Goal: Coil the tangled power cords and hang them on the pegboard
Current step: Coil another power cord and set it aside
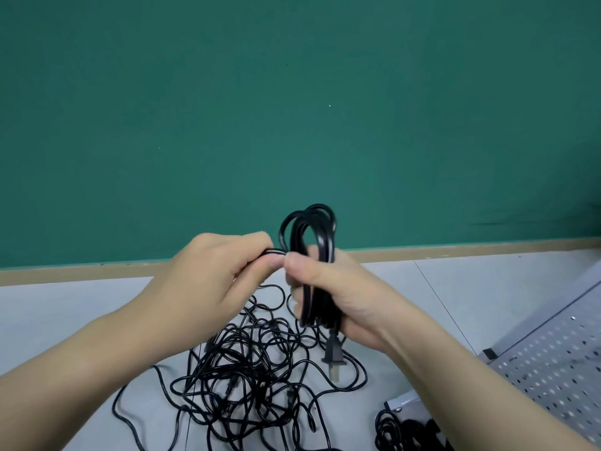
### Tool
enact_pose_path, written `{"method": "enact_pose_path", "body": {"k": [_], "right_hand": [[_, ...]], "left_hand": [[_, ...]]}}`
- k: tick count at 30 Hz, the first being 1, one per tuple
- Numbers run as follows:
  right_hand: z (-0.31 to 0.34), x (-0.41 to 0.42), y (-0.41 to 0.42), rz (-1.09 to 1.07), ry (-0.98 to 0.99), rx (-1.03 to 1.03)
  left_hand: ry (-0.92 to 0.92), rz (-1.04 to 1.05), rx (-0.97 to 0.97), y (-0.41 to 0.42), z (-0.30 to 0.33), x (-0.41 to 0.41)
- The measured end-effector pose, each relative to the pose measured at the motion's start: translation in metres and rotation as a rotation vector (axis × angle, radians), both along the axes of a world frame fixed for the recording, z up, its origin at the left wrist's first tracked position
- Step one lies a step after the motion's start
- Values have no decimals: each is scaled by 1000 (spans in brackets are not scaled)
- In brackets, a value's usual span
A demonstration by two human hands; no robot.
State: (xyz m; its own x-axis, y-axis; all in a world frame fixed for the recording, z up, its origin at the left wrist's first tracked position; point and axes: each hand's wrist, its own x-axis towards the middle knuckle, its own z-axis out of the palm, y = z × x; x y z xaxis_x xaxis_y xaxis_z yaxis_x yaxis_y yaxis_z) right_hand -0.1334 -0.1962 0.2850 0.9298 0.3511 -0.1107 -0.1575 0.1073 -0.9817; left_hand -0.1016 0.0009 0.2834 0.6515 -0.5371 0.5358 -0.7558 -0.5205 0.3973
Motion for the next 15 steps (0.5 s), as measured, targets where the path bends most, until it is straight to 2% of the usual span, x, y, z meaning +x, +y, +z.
{"method": "enact_pose_path", "body": {"k": [2,5,8,11,13,15], "right_hand": [[1,-2,4,107,-18,-42],[3,-5,7,144,23,-30],[-1,-5,2,206,162,-36],[8,-12,-2,307,263,231],[18,-11,-13,363,260,500],[27,-9,-23,336,232,677]], "left_hand": [[47,7,-7,-2,-2,-3],[63,66,-9,-4,-3,-6],[119,119,-19,-4,-2,-6],[162,140,-62,-2,-2,-4],[174,140,-112,0,1,0],[187,132,-149,4,2,3]]}}
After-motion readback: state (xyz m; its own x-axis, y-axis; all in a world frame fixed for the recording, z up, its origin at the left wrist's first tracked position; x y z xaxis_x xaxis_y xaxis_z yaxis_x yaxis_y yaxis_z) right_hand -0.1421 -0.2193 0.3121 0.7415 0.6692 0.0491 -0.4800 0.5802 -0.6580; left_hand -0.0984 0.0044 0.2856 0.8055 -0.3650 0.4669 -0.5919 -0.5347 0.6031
